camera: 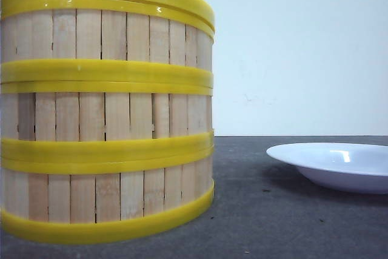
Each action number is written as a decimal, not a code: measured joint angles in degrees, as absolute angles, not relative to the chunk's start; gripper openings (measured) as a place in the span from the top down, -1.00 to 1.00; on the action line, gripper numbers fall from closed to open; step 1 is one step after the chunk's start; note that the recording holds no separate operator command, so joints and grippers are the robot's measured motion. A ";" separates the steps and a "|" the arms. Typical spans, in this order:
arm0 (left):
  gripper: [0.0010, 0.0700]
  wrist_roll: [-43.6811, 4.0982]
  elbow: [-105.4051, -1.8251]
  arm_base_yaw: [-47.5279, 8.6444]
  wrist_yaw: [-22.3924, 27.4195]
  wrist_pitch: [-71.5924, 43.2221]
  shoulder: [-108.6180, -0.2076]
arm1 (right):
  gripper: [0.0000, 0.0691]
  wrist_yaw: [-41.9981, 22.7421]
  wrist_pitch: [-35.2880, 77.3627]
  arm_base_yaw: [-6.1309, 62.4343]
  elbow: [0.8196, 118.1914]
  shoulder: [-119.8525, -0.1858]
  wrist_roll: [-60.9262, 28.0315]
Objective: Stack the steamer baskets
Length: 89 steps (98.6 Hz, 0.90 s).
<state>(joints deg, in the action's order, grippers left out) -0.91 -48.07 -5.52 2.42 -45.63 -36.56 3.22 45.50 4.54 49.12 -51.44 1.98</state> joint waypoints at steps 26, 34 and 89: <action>0.98 -0.84 -38.50 -5.30 -0.40 -35.33 -25.06 | 0.97 3.22 41.41 4.54 49.12 -51.44 1.98; 0.98 -0.86 -30.35 -4.64 -0.73 -27.70 -19.29 | 0.97 3.22 40.45 4.54 49.12 -51.44 1.98; 0.98 -0.91 -5.28 -3.49 -1.43 -18.74 -0.25 | 0.97 3.22 33.69 4.54 49.12 -51.44 1.98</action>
